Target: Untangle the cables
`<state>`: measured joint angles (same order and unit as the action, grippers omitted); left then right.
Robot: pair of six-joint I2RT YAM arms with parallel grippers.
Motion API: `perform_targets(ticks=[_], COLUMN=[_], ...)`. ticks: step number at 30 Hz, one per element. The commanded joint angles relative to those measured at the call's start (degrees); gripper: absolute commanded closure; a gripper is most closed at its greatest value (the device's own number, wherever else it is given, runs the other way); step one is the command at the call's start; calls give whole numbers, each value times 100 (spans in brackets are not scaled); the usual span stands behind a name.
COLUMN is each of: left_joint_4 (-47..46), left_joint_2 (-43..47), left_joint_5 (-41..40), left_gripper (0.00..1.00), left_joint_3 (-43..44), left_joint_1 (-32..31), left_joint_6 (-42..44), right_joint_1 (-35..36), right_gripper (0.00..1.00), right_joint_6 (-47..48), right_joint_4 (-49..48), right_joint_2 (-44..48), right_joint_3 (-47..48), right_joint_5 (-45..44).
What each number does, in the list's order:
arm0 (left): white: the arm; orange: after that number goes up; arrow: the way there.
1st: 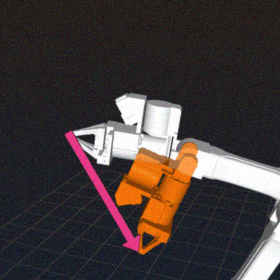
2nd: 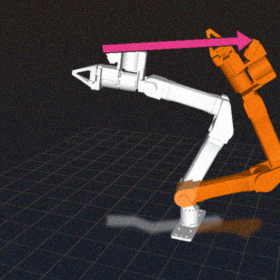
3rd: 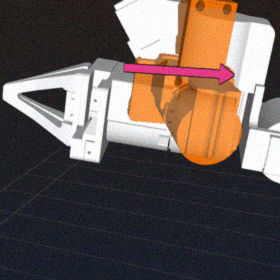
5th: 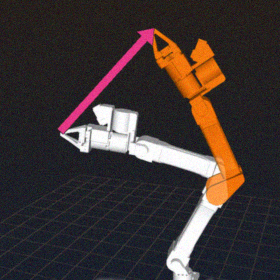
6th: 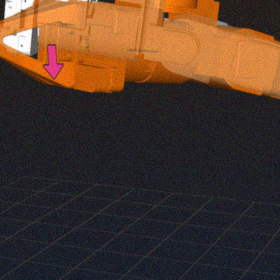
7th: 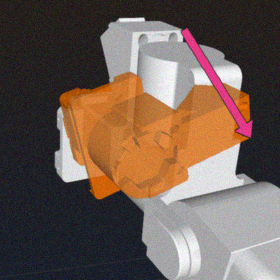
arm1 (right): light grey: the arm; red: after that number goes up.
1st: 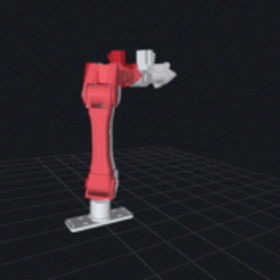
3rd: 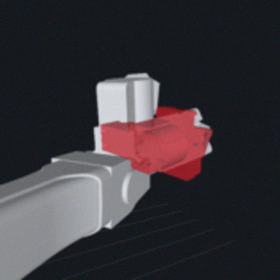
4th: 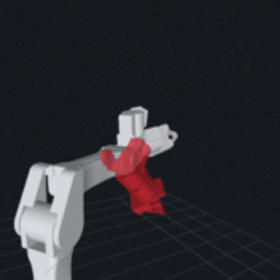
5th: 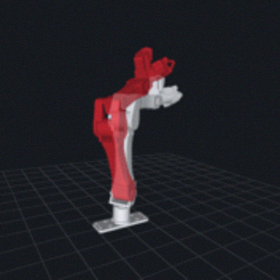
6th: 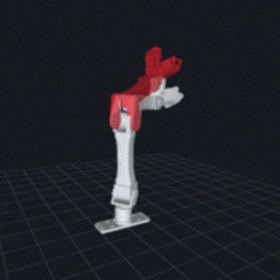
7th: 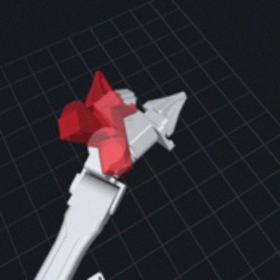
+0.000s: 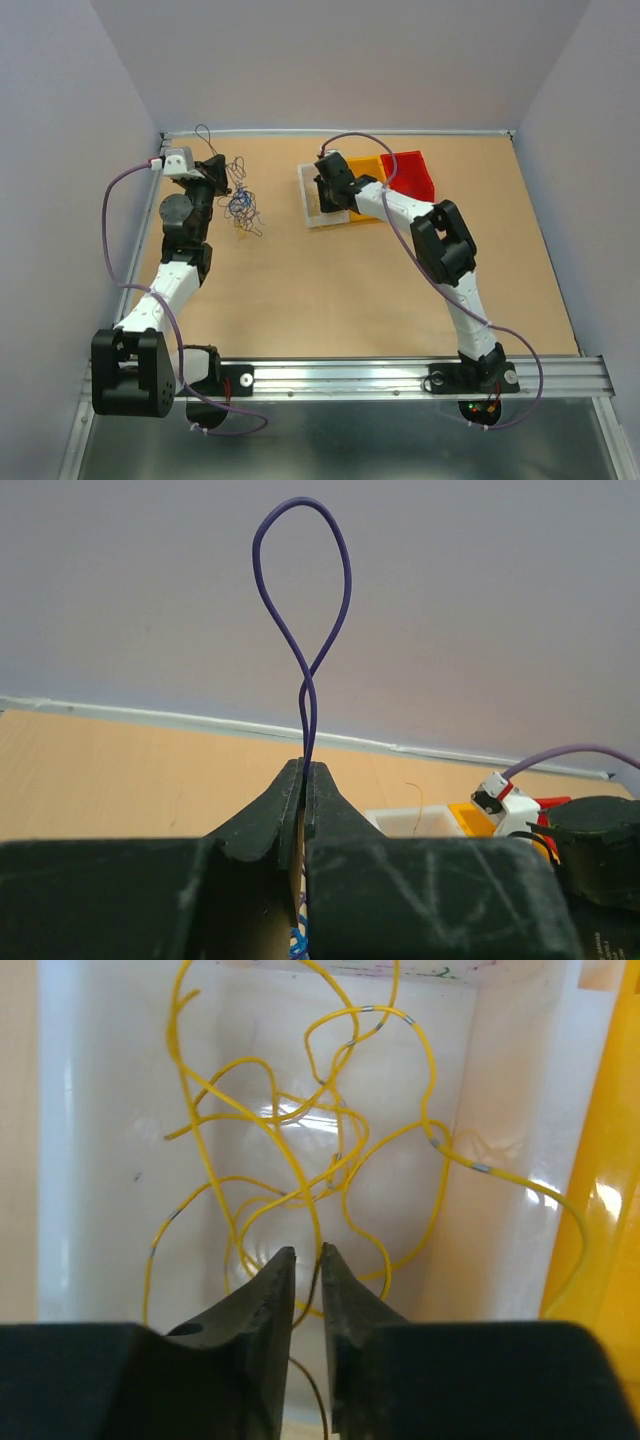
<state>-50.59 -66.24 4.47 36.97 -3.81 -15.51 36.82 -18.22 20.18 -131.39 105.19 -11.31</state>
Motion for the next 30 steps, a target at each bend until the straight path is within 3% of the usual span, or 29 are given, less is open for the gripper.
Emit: perform_targets(ticks=[1,4,9,12,13,16,23,30], left_joint_4=[-425,-426,-434,-461,-461,-417,-408,-347], left_joint_2=[129,129,67,15,-3,-21,234,647], left_joint_5=[195,265,528,1221,1449,1952,2249,3445], left_gripper=[100,100,100,100,100,100,100,100], left_joint_3=[38,47,65,91,108,126,12,-50], left_joint_1=[-93,-163,-251,-278,-295,-392,-629,-831], left_joint_6=[206,294,478,584,671,803,1207,1296], right_joint_1=[10,18,10,36,36,106,150,203], right_gripper=[75,65,40,31,22,9,8,9], right_joint_6=[81,81,126,20,-15,-41,-199,-463], right_joint_4=[126,117,117,109,91,-250,-1182,-3782], right_joint_2=[667,1097,1861,2213,2519,3169,4664,5466], right_joint_3=[406,406,135,-401,-585,-1612,-4097,-6105], right_joint_5=[384,323,208,506,559,612,1095,2649])
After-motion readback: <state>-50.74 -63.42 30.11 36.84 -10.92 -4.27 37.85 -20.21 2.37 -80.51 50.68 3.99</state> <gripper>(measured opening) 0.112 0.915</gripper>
